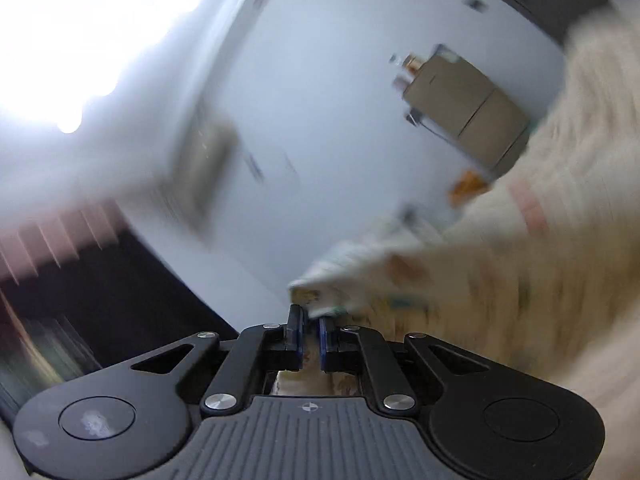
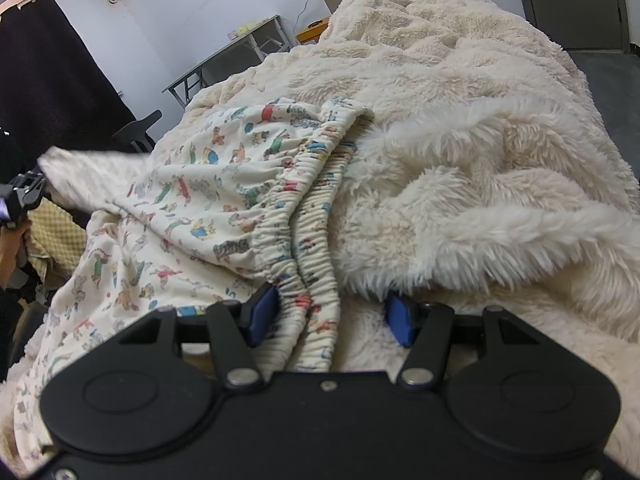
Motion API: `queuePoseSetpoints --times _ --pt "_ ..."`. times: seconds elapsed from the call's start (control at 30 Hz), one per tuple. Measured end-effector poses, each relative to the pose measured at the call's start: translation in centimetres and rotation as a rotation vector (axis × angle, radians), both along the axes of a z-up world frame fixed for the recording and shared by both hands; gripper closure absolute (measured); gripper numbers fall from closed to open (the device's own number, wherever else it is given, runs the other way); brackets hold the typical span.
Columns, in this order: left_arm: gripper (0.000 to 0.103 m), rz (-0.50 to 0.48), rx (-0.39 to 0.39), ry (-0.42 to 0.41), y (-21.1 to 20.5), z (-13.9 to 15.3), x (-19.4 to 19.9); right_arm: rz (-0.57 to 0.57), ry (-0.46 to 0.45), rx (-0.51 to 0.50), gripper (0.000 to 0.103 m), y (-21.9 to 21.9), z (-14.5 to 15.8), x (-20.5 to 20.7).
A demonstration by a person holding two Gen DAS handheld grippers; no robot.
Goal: Fold clothes
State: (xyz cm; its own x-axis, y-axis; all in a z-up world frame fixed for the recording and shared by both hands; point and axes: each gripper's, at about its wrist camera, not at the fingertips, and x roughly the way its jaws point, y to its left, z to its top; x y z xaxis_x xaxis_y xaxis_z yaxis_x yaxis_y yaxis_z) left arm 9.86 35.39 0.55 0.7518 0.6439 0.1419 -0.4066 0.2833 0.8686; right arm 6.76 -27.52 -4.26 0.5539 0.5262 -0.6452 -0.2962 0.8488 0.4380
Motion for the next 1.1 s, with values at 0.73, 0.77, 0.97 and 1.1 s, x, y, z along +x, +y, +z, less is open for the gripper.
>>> queuePoseSetpoints --times 0.73,0.77,0.97,1.1 --pt "0.060 -0.400 -0.493 0.570 -7.6 -7.6 -5.5 -0.010 -0.061 -0.013 0.047 -1.6 5.0 0.0" --pt "0.060 -0.468 -0.514 0.584 -9.0 -7.2 -5.5 -0.018 -0.086 -0.027 0.046 -1.9 5.9 0.0" --pt "0.059 -0.740 -0.598 0.542 -16.4 -5.8 -3.0 -0.005 -0.173 0.026 0.042 -2.9 10.1 3.6" --pt "0.082 -0.789 -0.626 0.479 -18.8 -6.1 -1.4 0.032 -0.131 0.004 0.041 -1.0 9.4 8.9"
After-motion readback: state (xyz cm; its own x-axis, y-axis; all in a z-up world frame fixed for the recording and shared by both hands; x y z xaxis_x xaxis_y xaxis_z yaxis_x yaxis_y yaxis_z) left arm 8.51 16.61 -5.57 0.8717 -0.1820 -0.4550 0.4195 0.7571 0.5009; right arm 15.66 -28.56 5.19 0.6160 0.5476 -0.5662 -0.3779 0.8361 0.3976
